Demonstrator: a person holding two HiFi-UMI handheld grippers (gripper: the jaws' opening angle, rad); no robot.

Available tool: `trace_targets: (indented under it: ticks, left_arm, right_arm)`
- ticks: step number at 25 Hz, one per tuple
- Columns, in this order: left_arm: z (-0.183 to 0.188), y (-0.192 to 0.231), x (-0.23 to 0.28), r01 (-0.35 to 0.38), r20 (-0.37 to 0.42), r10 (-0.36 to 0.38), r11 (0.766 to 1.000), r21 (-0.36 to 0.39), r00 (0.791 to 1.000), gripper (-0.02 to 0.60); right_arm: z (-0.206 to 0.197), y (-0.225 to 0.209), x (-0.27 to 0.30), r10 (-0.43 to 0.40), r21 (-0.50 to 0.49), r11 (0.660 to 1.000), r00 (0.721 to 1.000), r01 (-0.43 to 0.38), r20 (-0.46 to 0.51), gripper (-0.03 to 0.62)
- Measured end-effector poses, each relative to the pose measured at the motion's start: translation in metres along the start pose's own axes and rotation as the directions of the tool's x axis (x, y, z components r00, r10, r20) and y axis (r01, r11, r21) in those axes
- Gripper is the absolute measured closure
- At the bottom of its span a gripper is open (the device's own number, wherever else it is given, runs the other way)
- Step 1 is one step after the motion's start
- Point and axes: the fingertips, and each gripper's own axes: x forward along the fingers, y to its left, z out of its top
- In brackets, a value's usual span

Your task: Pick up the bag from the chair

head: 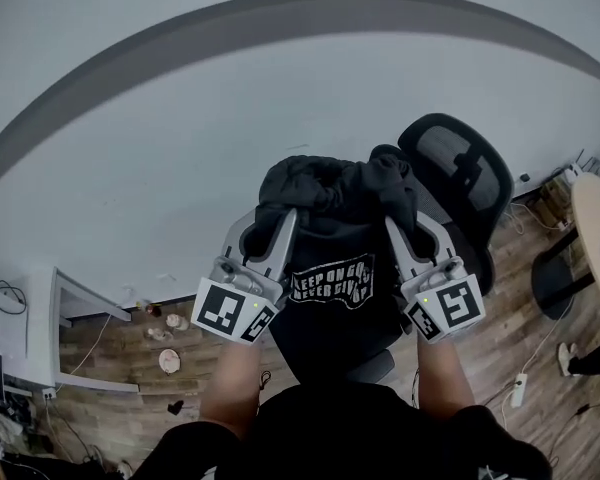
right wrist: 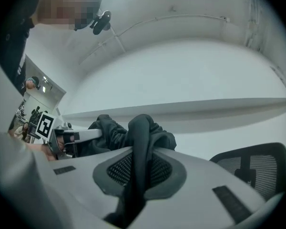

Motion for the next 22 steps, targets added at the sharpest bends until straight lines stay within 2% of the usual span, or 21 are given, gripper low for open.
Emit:
trace_targets:
  ticks: [5, 22]
  left_arm:
    - [0.0104, -0.0010, -0.0029, -0.004, 0.018, 0.004, 1.000, -0.009, 1.000, 0.532]
    - [0.0054, -0.0016, -0.0077, -0.030, -0.001, 0.030, 1.000, -0.001, 1.000, 0.532]
  right_arm:
    - [0.0076, 0.0017, 0.0001, -0.004, 0.015, 1.000, 1.000, 0.004, 0.005, 0.536]
    - [0.0023, 0.0029, -0.0007, -0.003, 0.022, 1.000, 1.000, 0.003, -0.008, 0.536]
